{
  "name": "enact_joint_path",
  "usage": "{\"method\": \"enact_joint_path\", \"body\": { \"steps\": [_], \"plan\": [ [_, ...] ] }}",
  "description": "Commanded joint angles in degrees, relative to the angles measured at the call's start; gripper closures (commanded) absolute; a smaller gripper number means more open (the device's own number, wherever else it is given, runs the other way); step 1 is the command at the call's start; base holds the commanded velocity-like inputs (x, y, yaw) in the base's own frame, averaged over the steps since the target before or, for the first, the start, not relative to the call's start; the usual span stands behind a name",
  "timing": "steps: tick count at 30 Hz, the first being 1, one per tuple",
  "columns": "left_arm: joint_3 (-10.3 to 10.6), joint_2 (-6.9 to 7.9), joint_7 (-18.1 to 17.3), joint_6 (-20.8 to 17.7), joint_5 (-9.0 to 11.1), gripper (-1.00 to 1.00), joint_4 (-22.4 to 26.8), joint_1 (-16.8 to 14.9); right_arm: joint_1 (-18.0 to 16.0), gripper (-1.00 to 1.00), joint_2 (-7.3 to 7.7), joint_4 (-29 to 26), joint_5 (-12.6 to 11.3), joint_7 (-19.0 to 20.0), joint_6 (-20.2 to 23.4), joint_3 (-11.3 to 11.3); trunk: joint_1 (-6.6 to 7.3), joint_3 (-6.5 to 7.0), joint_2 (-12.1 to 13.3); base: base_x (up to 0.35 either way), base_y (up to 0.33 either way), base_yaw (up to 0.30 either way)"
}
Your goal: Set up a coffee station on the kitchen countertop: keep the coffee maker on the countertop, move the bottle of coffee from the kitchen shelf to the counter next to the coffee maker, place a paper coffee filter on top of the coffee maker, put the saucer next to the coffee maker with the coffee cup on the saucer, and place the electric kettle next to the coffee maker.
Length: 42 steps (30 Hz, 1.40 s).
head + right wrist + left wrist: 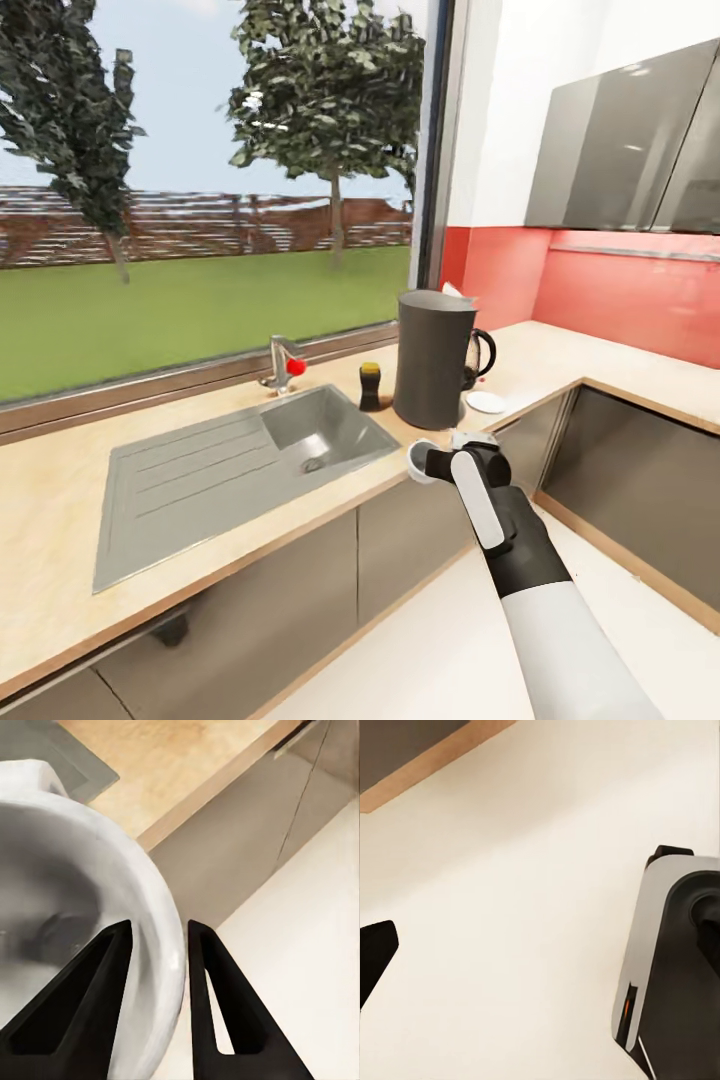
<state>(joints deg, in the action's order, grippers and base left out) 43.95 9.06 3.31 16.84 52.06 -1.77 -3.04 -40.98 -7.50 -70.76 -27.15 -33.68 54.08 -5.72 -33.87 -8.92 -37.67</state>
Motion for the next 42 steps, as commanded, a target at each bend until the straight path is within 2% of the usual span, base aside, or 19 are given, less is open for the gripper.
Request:
{"method": "enact_joint_path", "body": {
  "steps": [1, 3, 8, 19, 42],
  "plan": [
    [0.43, -0.01, 0.21, 0.21, 0.19, -1.00, -0.08, -0.03, -0.06, 1.00, 0.01, -0.01, -0.56, -0.60, 0.06, -0.08, -0.04, -0.14, -0.08, 0.203, -0.234, -0.278],
    [0.05, -0.03, 0.21, 0.21, 1.29, -1.00, -0.08, -0.03, -0.06, 1.00, 0.04, 0.05, -0.52, -0.60, 0.07, -0.08, -0.04, -0.24, -0.08, 0.204, -0.233, -0.276],
    [-0.16, -0.06, 0.21, 0.23, 1.99, -1.00, -0.08, -0.03, -0.06, 1.00, 0.14, 0.23, -0.45, -0.60, 0.06, -0.08, -0.04, -0.41, -0.08, 0.220, -0.226, -0.198],
    [-0.11, -0.09, 0.21, 0.29, 2.08, -1.00, -0.08, -0.03, 0.02, 1.00, 0.69, 1.21, -0.43, -0.25, 0.01, -0.25, -0.04, -0.43, -0.08, 0.244, -0.217, -0.010],
    [0.00, -0.18, 0.21, 0.21, 2.08, -1.00, -0.07, -0.03, 0.02, 1.00, 0.52, 1.62, -0.60, -0.42, -0.02, -0.32, -0.04, -0.43, -0.08, 0.243, -0.223, 0.000]
  ]
}}
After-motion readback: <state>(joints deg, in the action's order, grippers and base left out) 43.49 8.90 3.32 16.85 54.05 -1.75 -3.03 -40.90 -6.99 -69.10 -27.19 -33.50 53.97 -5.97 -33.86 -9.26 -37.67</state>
